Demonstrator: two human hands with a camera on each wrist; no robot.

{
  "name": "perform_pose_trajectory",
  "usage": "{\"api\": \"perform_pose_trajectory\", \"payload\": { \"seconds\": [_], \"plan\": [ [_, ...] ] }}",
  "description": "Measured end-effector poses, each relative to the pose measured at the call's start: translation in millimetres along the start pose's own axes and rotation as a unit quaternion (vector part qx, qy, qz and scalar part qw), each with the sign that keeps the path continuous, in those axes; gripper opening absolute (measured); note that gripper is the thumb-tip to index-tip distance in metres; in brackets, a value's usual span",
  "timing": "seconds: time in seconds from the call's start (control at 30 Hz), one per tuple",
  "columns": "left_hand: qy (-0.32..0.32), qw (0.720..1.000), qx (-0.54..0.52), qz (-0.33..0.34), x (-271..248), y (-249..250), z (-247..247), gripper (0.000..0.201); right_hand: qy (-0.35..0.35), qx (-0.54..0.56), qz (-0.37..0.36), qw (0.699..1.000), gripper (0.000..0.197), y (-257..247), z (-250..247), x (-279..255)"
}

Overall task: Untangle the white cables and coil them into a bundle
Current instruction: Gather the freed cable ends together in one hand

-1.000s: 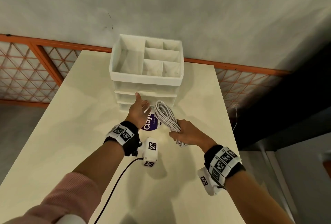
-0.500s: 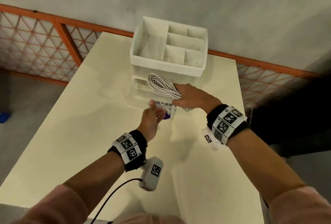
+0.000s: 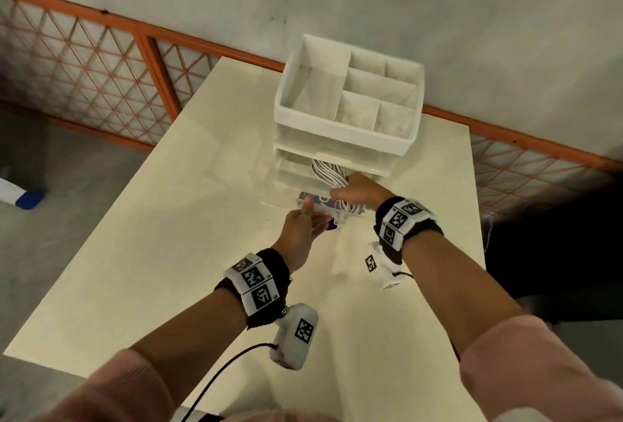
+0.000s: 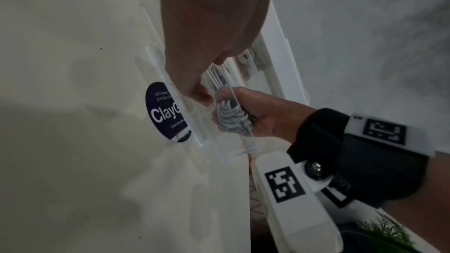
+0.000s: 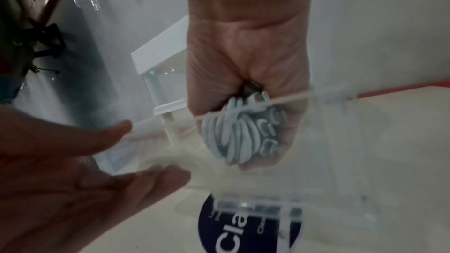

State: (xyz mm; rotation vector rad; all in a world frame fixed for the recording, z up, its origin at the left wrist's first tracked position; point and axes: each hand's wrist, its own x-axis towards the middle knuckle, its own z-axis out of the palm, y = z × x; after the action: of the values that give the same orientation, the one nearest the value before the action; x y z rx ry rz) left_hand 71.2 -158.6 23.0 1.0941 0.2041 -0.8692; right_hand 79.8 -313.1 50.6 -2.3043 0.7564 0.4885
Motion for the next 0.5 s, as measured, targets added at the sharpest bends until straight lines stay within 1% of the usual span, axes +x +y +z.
{"api": "perform_pose_trajectory", "payload": {
  "seconds": [0.07,0.13,0.23,0.33,0.37,0.43,0.5],
  "plan": [
    [0.005,1.0,0.005,0.009,-2.1,1.3,0.7,0.04,0.062,0.043,0.003,0.997,0.022,-1.1,10.0,2.1],
    [0.009,1.0,0.007,0.016,-3.4,2.4,2.0,0.04,0.112,0.032,0.012,0.993,0.036,-0.8,17.3,6.4],
    [0.011,1.0,0.006,0.016,-4.5,4.3,3.5,0.04,0.109,-0.044,0.053,0.992,0.066,3.2,25.7,15.0],
    [0.014,1.0,0.01,0.01,-4.7,5.7,4.6,0.039,0.12,-0.052,0.059,0.99,0.101,6.8,31.1,19.9],
    [0.015,1.0,0.011,0.007,-4.9,5.8,4.7,0.039,0.126,-0.053,0.057,0.989,0.108,6.4,31.4,18.5],
    [0.012,1.0,0.011,0.004,-5.2,6.2,4.6,0.039,0.128,-0.058,0.058,0.988,0.114,5.1,30.7,15.1],
    [0.003,1.0,0.014,0.005,-4.8,5.9,3.9,0.039,0.114,-0.016,0.058,0.992,0.117,2.4,25.5,7.9]
  ]
}}
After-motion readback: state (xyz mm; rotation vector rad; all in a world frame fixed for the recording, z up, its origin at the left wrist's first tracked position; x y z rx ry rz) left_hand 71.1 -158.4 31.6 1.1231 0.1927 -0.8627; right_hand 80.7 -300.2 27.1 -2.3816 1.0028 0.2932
